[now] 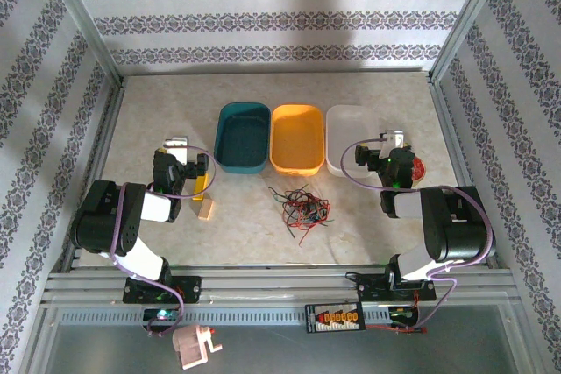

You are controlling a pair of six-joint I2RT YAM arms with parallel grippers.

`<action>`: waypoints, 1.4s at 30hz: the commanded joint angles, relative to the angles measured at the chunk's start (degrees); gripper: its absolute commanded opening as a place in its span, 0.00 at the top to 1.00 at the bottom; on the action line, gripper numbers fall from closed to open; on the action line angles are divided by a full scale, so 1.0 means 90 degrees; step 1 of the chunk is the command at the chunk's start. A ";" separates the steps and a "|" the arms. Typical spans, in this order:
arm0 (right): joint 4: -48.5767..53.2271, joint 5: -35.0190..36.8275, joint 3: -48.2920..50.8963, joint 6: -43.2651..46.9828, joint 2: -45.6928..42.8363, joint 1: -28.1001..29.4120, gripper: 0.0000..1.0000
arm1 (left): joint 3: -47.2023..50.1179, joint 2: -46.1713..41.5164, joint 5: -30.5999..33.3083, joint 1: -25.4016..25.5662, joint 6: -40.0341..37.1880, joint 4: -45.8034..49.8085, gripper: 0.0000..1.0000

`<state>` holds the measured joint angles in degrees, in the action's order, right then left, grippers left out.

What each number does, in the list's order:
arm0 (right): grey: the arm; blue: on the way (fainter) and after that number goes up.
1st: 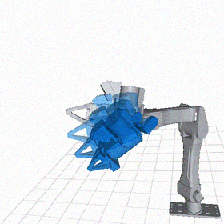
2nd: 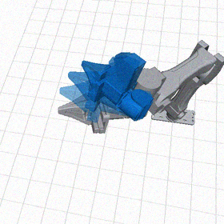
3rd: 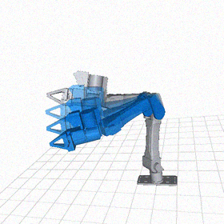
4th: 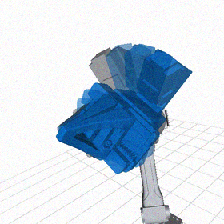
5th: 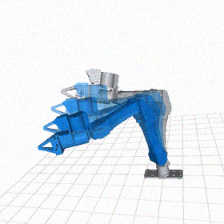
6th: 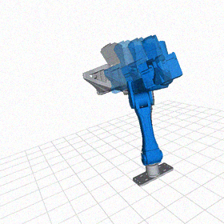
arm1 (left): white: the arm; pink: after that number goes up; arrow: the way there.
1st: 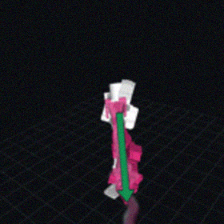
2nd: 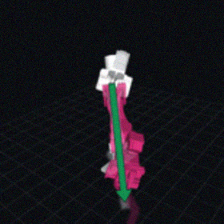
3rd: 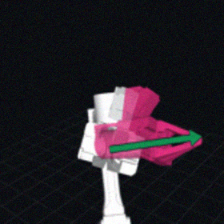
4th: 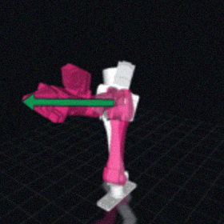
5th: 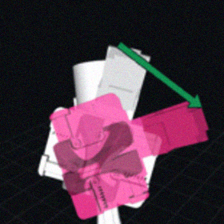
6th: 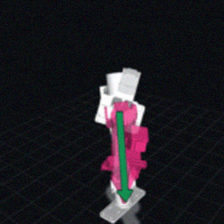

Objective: Untangle the cables

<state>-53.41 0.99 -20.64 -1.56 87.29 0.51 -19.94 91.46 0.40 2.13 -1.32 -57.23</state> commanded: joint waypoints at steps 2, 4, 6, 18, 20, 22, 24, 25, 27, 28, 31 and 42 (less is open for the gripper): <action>-0.0150 -0.0057 -0.0089 -0.0001 0.0048 0.0031 0.02 | 0.0077 -0.0016 -0.0055 -0.0051 -0.0093 -0.0324 0.01; -0.0150 -0.0058 -0.0089 -0.0006 0.0048 0.0031 0.02 | 0.0077 -0.0016 -0.0055 -0.0051 -0.0093 -0.0323 0.01; -0.0144 -0.0052 -0.0089 0.0001 0.0048 0.0031 0.02 | 0.0077 -0.0015 -0.0055 -0.0051 -0.0093 -0.0328 0.01; -0.0087 -0.0129 -0.0119 -0.0074 0.0048 -0.0025 0.02 | -0.0165 0.0017 0.0662 -0.0071 0.0191 0.0076 0.01; -0.0098 -0.0080 -0.0139 -0.0108 0.0020 -0.0038 0.02 | -0.0200 -0.0018 0.0696 -0.0071 0.0189 0.0126 0.01; 0.0498 0.0515 -0.0276 -0.0117 -0.0450 0.0086 0.02 | -0.0367 -0.0416 0.0925 -0.0071 0.0258 0.0769 0.01; 0.1594 0.1261 -0.0556 -0.0011 -0.1213 0.0354 0.02 | -0.0706 -0.1076 0.1075 -0.0071 0.0335 0.1967 0.01; 0.2119 0.1845 -0.0697 -0.0171 -0.1597 0.0562 0.02 | -0.0846 -0.1380 0.1251 -0.0071 0.0439 0.2458 0.01; 0.2844 0.2064 -0.0813 -0.0500 -0.2260 0.0849 0.02 | -0.0849 -0.1821 0.1568 -0.0061 0.0604 0.2782 0.01; 0.3264 0.2078 -0.0880 -0.0685 -0.2567 0.1000 0.02 | -0.0705 -0.1987 0.1812 -0.0056 0.0655 0.2615 0.01; 0.4532 0.1825 -0.1057 -0.1394 -0.3262 0.1545 0.02 | -0.0353 -0.2593 0.2539 -0.0032 0.1281 0.2512 0.01; 0.8140 -0.0196 -0.2136 -0.2076 -0.3013 0.5019 0.14 | -0.0764 -0.3775 0.3673 0.3380 0.3008 0.5653 0.01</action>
<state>7.25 2.98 -37.12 -17.91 57.47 40.62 -27.24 56.95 28.69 25.54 18.35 -13.74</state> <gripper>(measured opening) 0.860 0.992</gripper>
